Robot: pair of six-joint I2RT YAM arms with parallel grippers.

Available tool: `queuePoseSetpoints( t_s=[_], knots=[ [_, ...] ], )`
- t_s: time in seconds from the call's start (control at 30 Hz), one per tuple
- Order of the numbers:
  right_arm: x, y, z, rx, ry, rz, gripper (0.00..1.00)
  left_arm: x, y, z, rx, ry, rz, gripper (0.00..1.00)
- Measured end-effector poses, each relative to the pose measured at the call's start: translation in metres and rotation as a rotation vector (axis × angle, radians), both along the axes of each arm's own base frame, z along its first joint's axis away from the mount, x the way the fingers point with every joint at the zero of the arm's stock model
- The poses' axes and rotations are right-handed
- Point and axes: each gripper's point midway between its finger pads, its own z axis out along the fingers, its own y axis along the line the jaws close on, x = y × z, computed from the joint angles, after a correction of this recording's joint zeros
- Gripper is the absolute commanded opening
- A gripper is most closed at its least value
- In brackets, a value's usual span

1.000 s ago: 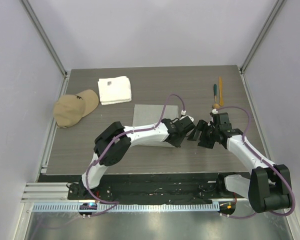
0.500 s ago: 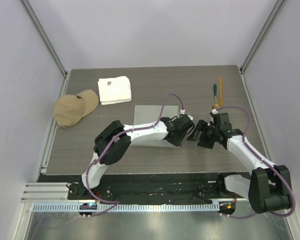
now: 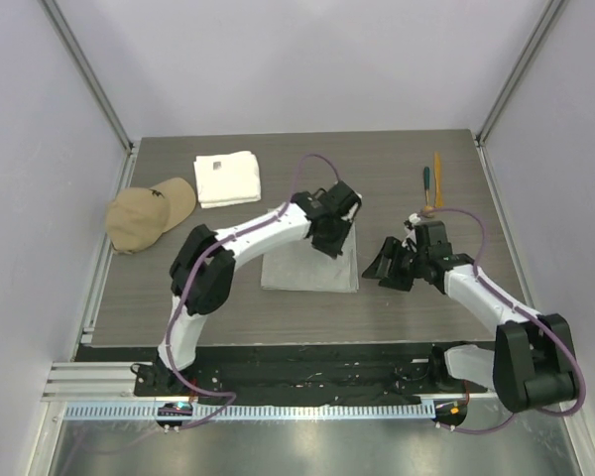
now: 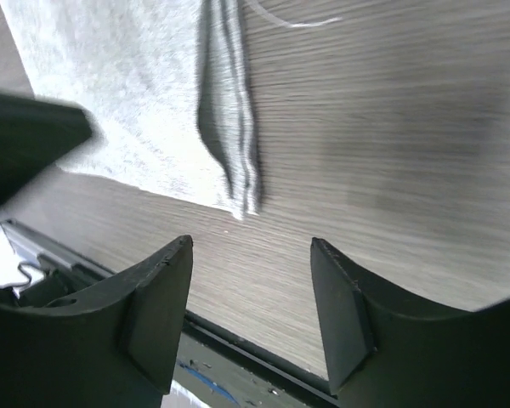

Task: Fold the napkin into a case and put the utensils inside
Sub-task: Pick up the top corner of the square folded napkin from the center of the board.

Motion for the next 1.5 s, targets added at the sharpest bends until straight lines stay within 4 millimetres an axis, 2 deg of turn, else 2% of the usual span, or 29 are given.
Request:
queuePoseSetpoints(
  t_s=[0.13, 0.2, 0.23, 0.27, 0.37, 0.4, 0.47, 0.5, 0.6, 0.63, 0.73, 0.9, 1.13, 1.3, 1.5],
  knots=[
    [0.006, 0.023, -0.009, 0.029, 0.043, 0.060, 0.54, 0.036, 0.039, 0.027, -0.032, -0.002, 0.043, 0.00],
    [0.013, 0.030, -0.009, 0.029, 0.052, 0.071, 0.55, 0.048, 0.053, 0.034, -0.058, 0.016, 0.068, 0.07],
    [0.017, 0.030, -0.006, 0.027, 0.042, 0.069, 0.55, 0.052, 0.056, 0.035, -0.069, 0.022, 0.075, 0.16],
    [0.022, 0.029, -0.002, 0.021, 0.022, 0.062, 0.55, 0.054, 0.057, 0.036, -0.083, 0.033, 0.084, 0.21],
    [0.034, 0.022, 0.013, -0.001, -0.035, 0.028, 0.55, 0.041, 0.042, 0.030, -0.118, 0.055, 0.063, 0.32],
    [0.035, 0.019, 0.016, -0.006, -0.047, 0.017, 0.55, 0.032, 0.035, 0.026, -0.119, 0.064, 0.050, 0.34],
    [0.036, 0.012, 0.021, -0.019, -0.065, -0.016, 0.55, 0.011, 0.020, 0.016, -0.104, 0.068, 0.026, 0.48],
    [0.035, 0.010, 0.022, -0.021, -0.069, -0.029, 0.55, 0.002, 0.014, 0.013, -0.094, 0.067, 0.014, 0.52],
    [0.025, 0.004, 0.014, -0.030, -0.048, -0.055, 0.55, -0.023, -0.003, 0.006, -0.043, 0.017, 0.010, 0.48],
    [0.018, 0.003, 0.009, -0.032, -0.030, -0.060, 0.55, -0.029, -0.009, 0.006, -0.035, -0.002, 0.012, 0.42],
    [0.002, -0.002, -0.002, -0.045, 0.013, -0.070, 0.55, -0.038, -0.019, 0.006, -0.015, -0.056, 0.040, 0.34],
    [-0.007, -0.005, -0.002, -0.051, 0.013, -0.074, 0.55, -0.032, -0.021, 0.001, 0.016, -0.095, 0.097, 0.32],
    [-0.012, -0.006, 0.001, -0.045, -0.012, -0.074, 0.55, -0.033, -0.017, -0.026, 0.082, -0.086, 0.114, 0.31],
    [-0.016, -0.007, -0.003, -0.048, 0.003, -0.074, 0.55, -0.036, -0.020, -0.028, 0.083, -0.086, 0.112, 0.27],
    [-0.020, -0.008, -0.008, -0.051, 0.017, -0.073, 0.55, -0.045, -0.026, -0.031, 0.079, -0.078, 0.104, 0.31]
  ],
)
